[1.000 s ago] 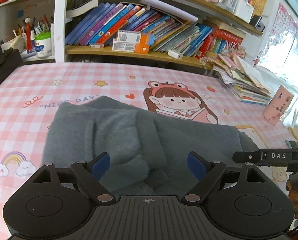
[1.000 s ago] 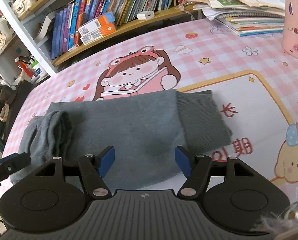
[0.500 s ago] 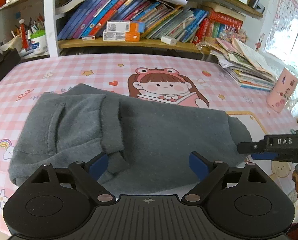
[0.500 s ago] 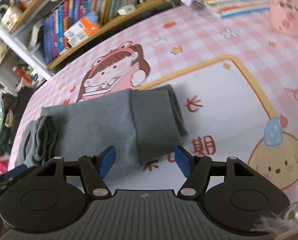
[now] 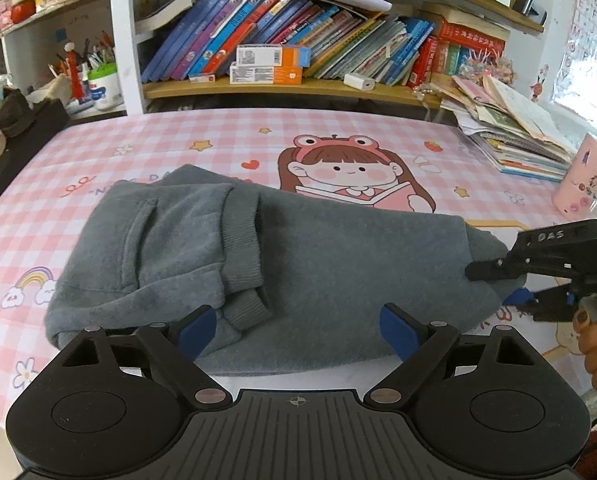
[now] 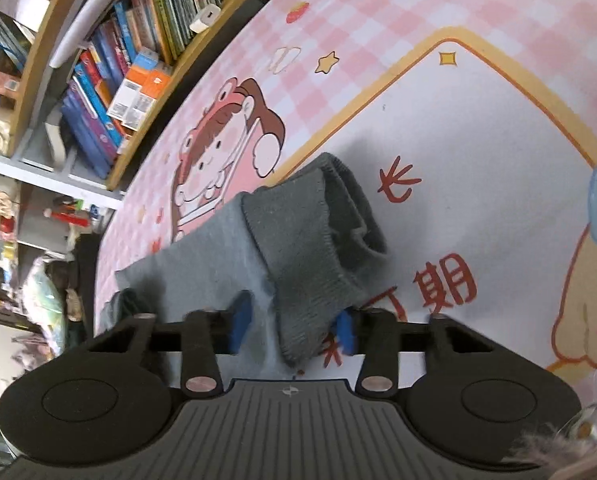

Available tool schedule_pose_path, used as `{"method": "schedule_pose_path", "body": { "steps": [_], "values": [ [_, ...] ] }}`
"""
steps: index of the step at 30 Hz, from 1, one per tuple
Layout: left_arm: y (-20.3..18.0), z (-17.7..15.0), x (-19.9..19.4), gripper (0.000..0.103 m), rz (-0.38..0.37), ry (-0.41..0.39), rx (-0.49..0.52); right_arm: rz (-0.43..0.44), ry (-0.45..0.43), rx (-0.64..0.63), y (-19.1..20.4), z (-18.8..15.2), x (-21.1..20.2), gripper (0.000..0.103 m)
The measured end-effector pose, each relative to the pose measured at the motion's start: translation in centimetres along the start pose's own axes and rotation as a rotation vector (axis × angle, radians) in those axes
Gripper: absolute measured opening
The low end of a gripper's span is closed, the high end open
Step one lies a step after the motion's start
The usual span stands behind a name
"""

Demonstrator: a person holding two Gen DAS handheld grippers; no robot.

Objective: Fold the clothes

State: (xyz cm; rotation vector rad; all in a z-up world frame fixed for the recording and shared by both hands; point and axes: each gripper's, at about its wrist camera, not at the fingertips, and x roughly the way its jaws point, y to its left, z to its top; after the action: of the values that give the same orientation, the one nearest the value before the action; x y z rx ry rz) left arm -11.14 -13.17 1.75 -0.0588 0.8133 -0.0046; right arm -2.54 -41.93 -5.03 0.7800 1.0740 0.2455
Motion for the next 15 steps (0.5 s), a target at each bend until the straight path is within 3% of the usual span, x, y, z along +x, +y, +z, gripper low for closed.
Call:
{"method": "schedule_pose_path", "body": {
  "steps": [2,6,8,13,15],
  "values": [
    [0.1,0.0,-0.1,0.091,0.01,-0.004,-0.006,0.013,-0.007,-0.033,0.4,-0.1,-0.1,0.02],
    [0.2,0.1,-0.3,0.091,0.025,-0.013,-0.019,0.225,-0.08,-0.135,1.9,-0.3,-2.1,0.019],
    [0.2,0.1,-0.4,0.091,0.03,-0.016,-0.019,0.265,-0.094,-0.14,2.0,-0.2,-2.6,0.019],
    [0.4,0.0,-0.7,0.091,0.049,-0.023,-0.025,0.155,-0.022,-0.033,0.3,0.4,-0.6,0.019],
    [0.6,0.0,-0.8,0.091,0.057,-0.024,-0.032,0.138,-0.007,-0.015,0.1,0.6,-0.2,0.025]
  ]
}}
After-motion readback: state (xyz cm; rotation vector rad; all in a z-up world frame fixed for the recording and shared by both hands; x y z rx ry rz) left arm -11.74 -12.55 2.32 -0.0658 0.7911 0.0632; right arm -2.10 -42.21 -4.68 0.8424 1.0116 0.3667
